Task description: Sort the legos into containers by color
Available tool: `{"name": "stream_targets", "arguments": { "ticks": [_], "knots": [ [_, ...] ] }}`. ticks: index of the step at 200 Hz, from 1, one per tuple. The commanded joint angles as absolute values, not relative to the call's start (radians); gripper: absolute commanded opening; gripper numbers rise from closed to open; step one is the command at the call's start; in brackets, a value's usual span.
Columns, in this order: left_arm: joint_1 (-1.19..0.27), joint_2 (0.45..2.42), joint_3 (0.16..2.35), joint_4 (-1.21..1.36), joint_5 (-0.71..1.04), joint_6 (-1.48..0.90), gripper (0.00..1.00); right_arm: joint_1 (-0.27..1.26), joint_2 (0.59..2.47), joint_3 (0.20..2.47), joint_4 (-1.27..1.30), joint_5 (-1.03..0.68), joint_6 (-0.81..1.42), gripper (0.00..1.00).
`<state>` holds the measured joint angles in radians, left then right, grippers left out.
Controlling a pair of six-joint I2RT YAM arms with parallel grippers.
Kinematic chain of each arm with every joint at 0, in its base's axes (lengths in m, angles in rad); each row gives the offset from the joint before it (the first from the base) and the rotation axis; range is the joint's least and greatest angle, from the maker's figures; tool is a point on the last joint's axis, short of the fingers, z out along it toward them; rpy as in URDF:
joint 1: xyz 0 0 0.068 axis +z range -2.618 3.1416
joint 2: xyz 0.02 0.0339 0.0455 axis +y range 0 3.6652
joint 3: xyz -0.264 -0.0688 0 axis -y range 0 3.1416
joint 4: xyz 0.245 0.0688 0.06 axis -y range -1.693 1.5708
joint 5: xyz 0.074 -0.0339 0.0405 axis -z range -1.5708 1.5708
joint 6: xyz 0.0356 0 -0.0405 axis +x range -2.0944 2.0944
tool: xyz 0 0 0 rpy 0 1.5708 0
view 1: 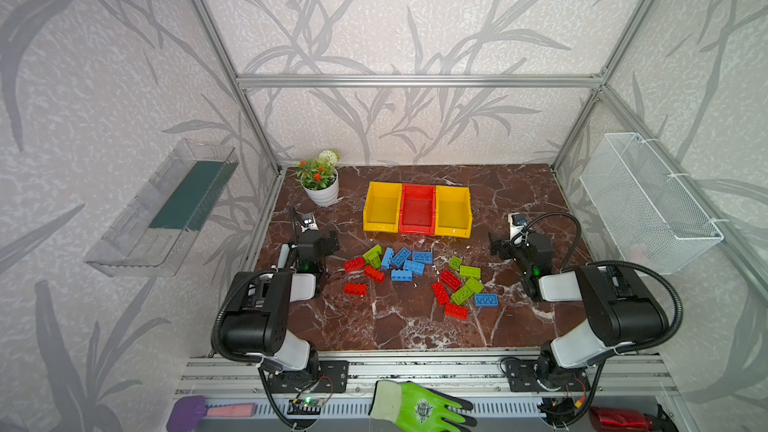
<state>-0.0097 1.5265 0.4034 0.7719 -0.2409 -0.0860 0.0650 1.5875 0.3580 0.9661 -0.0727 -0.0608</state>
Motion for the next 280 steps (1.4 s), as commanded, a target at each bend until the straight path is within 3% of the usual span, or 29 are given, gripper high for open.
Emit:
{"name": "stream_targets", "arguments": {
  "ticks": [1, 72, 87, 103, 121, 157, 223, 277, 280],
  "knots": [
    [-0.004, 1.520, 0.415, 0.787, -0.238, -0.072, 0.99, 0.065, 1.586, 0.376, 0.977, -0.079, -0.067, 0.99],
    [-0.004, 1.516, 0.412, 0.796, -0.239, -0.069, 0.99, 0.073, 1.526, 0.370, 0.948, -0.012, -0.054, 0.99],
    [-0.011, 1.468, 0.474, 0.677, -0.260, -0.058, 0.99, 0.089, 1.407, 0.414, 0.766, 0.095, -0.035, 0.99],
    [-0.011, 1.405, 0.630, 0.338, -0.273, -0.072, 0.99, 0.092, 1.303, 0.594, 0.308, 0.230, 0.084, 0.99],
    [-0.015, 1.348, 0.751, 0.148, -0.261, -0.081, 0.99, 0.096, 1.279, 0.768, -0.074, 0.191, 0.111, 0.99],
    [-0.039, 1.249, 0.916, -0.116, -0.123, -0.164, 0.99, 0.118, 1.158, 0.759, -0.162, 0.129, 0.177, 0.99],
    [-0.431, 1.086, 0.856, -0.273, -0.174, -0.277, 0.99, 0.349, 1.187, 0.869, -0.579, 0.227, 0.266, 1.00],
    [-0.691, 0.992, 0.759, -0.298, -0.290, -0.398, 0.99, 0.520, 1.327, 0.971, -0.665, 0.207, 0.365, 0.96],
    [-0.697, 0.989, 0.757, -0.303, -0.295, -0.401, 0.99, 0.526, 1.336, 0.977, -0.663, 0.200, 0.421, 0.86]
  ]
}}
